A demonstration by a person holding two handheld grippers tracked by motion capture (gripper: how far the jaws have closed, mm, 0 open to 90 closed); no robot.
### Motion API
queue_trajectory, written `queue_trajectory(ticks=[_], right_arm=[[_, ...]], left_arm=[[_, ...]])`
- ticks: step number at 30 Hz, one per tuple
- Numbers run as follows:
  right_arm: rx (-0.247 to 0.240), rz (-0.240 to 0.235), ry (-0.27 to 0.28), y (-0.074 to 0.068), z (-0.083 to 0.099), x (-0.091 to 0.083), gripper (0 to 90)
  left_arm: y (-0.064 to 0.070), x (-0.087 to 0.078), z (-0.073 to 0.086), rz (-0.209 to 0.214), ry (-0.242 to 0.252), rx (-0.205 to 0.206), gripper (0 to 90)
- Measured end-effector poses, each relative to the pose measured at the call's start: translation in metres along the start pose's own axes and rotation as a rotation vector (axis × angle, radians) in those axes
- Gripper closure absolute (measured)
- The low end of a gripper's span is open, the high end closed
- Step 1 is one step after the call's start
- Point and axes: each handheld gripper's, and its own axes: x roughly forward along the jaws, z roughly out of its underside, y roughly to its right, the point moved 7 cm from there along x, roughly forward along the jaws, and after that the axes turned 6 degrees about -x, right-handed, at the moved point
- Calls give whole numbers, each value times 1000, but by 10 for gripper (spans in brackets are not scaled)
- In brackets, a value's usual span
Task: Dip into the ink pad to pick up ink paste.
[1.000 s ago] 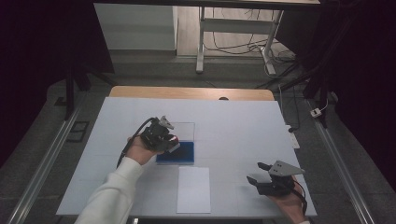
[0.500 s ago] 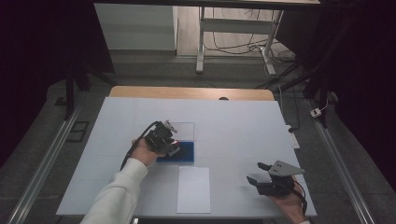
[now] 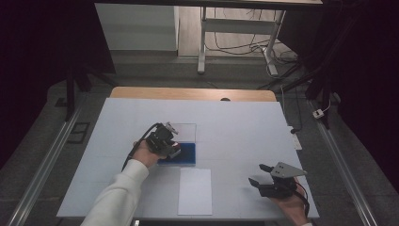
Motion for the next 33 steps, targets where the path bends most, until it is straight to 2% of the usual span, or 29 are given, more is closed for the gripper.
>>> queue_trajectory(ticks=[13,19,23,33], right_arm=[[-2,1,0,0,0,0,302],[-2,7,-3,0,0,0,302],[-4,0,-3,-1,-1,1,302],[-3,-7,1,-2,-1,1,303]], left_arm=[[2,3,-2,-21,-48,20,705],[3,4,-2,-34,-53,15,707],[3,5,0,-28,-39,4,708],[5,5,-1,-46,-49,14,709]])
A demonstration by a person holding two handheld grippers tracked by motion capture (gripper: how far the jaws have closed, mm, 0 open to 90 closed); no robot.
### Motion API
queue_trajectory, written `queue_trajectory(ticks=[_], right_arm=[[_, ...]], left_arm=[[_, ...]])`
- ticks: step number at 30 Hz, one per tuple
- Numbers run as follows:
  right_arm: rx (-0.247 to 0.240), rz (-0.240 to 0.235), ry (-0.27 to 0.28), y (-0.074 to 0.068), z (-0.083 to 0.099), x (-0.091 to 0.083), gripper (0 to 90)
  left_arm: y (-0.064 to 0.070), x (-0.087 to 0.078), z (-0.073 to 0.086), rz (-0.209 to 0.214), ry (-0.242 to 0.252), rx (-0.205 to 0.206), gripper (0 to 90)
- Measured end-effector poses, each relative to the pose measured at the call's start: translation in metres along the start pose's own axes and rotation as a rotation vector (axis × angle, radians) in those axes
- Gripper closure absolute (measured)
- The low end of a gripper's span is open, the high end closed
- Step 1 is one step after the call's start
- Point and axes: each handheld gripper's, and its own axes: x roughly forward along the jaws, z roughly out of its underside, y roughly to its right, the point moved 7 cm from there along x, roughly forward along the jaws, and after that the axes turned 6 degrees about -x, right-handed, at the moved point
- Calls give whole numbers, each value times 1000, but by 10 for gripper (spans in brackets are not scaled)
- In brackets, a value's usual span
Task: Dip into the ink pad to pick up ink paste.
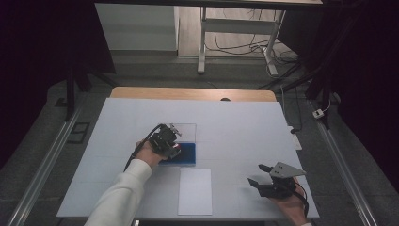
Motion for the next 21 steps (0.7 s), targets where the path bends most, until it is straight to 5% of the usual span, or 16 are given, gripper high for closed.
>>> queue_trajectory(ticks=[14,21], right_arm=[[4,-2,1,0,0,0,303],[7,4,3,0,-1,-2,303]], left_arm=[[2,1,0,-17,3,1,710],[-1,-5,0,20,36,-8,704]])
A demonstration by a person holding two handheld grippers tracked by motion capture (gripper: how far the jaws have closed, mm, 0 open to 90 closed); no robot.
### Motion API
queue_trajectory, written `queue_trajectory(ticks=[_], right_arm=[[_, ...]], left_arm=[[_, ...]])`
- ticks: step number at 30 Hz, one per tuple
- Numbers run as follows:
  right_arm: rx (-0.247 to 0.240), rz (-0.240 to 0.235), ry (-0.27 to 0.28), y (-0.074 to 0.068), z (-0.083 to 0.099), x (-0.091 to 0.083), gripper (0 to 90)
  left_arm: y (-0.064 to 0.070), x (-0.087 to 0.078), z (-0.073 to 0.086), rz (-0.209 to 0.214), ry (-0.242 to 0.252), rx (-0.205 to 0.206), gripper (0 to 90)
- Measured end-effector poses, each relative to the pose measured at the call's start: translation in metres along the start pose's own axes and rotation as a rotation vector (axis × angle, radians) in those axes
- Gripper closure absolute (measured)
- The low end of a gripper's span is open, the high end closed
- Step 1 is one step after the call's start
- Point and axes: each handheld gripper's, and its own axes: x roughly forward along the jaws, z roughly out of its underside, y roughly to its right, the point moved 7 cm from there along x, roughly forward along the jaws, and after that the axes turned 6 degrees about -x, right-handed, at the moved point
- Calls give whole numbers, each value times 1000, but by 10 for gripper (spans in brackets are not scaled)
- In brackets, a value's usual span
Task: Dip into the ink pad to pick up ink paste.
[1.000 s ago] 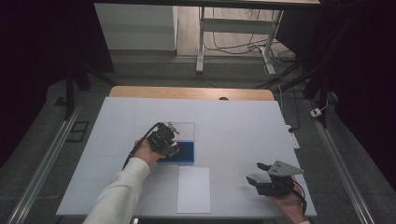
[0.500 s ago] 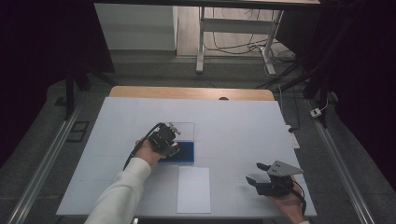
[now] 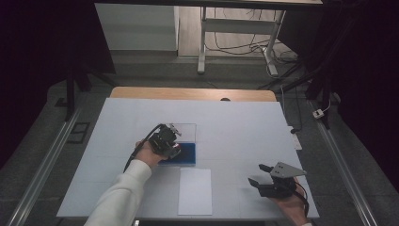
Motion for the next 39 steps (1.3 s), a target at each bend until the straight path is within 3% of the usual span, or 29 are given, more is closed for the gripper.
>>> queue_trajectory(ticks=[2,6,12,18,24,39], right_arm=[[6,2,16,1,-1,-2,303],[28,7,24,5,0,-6,303],[30,11,25,5,1,-8,304],[29,16,18,7,2,-7,304],[30,15,17,7,3,-7,305],[27,4,18,6,3,-6,305]], left_arm=[[-1,-3,1,19,27,-5,703],[-3,-18,-3,3,79,-5,702],[1,-29,-3,14,93,19,701],[6,-38,-4,65,129,20,701],[8,-46,-3,68,142,27,701],[18,-62,2,129,193,39,700]])
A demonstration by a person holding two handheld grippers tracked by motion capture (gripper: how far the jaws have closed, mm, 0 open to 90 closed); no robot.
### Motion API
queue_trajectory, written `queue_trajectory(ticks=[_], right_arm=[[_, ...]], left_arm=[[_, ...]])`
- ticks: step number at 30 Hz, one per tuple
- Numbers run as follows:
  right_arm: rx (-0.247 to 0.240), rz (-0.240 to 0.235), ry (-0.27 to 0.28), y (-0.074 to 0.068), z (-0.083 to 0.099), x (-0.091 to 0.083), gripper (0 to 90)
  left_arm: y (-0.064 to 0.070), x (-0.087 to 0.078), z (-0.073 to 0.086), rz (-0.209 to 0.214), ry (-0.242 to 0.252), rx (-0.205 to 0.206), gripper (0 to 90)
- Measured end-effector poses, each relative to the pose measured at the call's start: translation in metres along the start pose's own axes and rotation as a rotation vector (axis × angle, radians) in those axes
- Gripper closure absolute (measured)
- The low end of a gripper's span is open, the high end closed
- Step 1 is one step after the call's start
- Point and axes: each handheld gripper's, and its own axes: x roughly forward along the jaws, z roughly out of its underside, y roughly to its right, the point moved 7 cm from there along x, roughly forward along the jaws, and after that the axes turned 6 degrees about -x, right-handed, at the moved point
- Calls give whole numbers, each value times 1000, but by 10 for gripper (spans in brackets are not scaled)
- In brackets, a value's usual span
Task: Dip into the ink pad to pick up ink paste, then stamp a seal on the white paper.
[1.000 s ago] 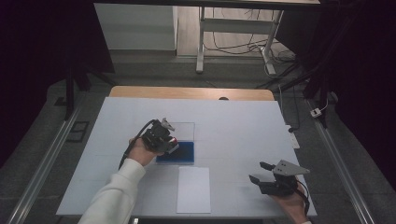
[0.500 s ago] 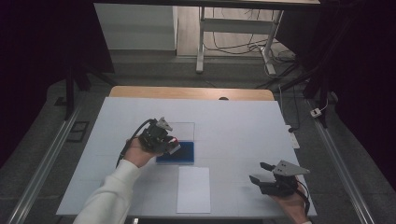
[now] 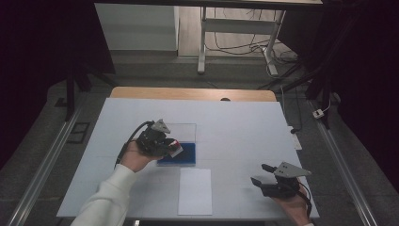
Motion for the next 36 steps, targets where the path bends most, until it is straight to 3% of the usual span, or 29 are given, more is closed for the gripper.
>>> queue_trajectory(ticks=[5,9,36], right_arm=[[1,2,-4,0,0,0,305],[0,1,-2,0,0,0,305],[-7,10,-7,-1,0,-2,314]], left_arm=[[3,-3,2,16,13,-8,700],[7,-8,4,67,46,-18,700],[42,-16,8,112,70,60,700]])
